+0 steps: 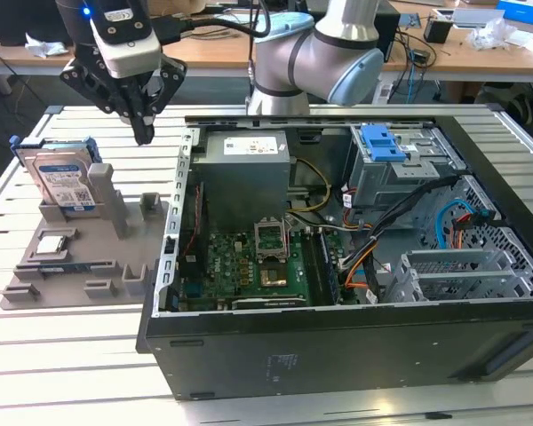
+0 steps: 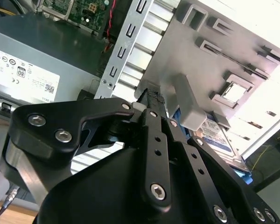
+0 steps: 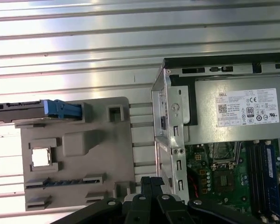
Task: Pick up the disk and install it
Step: 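Reach for the disk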
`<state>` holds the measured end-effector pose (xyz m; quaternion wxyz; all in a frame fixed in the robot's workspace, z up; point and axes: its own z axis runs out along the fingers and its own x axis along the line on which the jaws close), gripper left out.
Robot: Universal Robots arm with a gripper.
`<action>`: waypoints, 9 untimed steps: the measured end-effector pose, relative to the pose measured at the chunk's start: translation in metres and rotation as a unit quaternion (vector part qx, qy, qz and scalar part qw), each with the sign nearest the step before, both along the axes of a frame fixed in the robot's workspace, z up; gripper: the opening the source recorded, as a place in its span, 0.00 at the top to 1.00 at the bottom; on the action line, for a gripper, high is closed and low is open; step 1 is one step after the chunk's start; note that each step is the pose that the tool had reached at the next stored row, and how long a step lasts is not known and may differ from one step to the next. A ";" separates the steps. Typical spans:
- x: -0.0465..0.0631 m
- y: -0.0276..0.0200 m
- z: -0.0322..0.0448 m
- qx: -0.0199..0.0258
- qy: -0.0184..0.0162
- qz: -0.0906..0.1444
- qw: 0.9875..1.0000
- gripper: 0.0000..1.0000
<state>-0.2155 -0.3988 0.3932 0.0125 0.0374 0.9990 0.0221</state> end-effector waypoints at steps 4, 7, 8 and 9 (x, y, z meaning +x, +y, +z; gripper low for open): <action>-0.007 0.0000 0.0001 0.000 0.000 0.000 1.000 0.89; -0.012 0.0000 0.0000 0.000 0.000 0.000 1.000 0.89; -0.013 0.0000 0.0000 0.000 0.000 0.000 1.000 0.89; -0.014 0.0000 0.0000 0.000 0.000 0.000 1.000 0.89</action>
